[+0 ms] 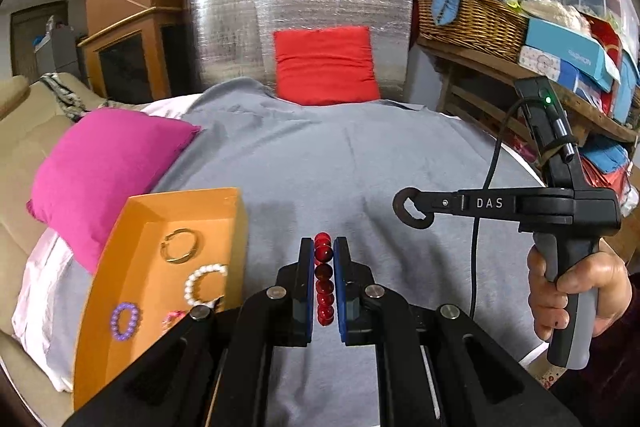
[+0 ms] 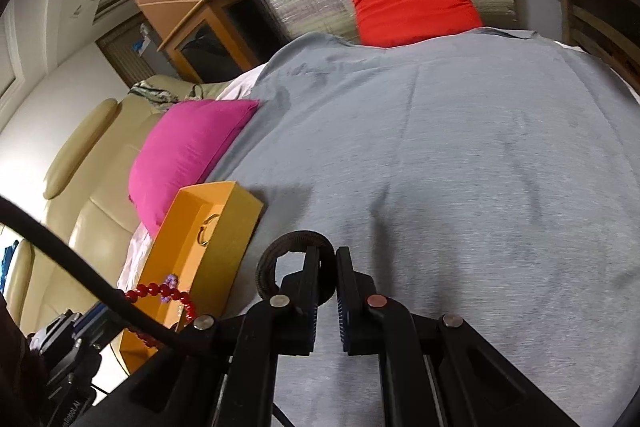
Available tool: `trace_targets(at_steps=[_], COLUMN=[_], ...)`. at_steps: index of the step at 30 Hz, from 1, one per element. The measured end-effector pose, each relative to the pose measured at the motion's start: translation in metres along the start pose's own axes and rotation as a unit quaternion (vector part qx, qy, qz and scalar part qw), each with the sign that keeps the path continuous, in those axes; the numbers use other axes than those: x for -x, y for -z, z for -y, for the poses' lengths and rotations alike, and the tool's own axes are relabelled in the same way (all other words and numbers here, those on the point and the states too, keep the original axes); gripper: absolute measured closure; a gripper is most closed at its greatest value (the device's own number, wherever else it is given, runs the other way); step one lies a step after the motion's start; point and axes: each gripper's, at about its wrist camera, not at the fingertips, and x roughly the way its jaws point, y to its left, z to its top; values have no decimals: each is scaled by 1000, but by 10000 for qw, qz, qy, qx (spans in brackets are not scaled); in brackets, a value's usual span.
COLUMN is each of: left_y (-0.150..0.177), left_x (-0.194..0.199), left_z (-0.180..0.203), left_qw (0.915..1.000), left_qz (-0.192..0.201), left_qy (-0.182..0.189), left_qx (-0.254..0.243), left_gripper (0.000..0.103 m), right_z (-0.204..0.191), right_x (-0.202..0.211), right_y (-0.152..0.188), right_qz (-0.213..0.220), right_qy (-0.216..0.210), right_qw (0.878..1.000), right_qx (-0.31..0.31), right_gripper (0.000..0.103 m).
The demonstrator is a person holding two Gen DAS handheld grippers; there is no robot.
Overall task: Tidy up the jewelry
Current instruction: 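Carry the hair tie in the right tool while the left carries the red bracelet to the box, then lower both items into the orange box and open both tools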
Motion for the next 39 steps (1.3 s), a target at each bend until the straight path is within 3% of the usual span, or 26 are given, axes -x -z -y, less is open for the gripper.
trace_targets(at_steps=[9, 17, 25, 39], left_y=[10, 33, 64, 94], left_x=[39, 58, 49, 15], left_z=[-56, -111, -145, -167], left_qw=[9977, 9908, 9833, 9747], left_qz=[156, -22, -418, -910], left_qy=[-586, -1200, -1540, -1796], left_qx=[298, 618, 874, 965], left_gripper=[93, 93, 93, 93], right_z=[-45, -113, -171, -219], right_x=[-16, -27, -55, -93], right_y=[12, 40, 78, 134], right_qz=[-174, -294, -723, -1303], right_qy=[-365, -996, -1367, -1509], right_qw=[9983, 9883, 9727, 9465], right_qx=[427, 1117, 1732, 2537], right_gripper=[94, 94, 94, 94])
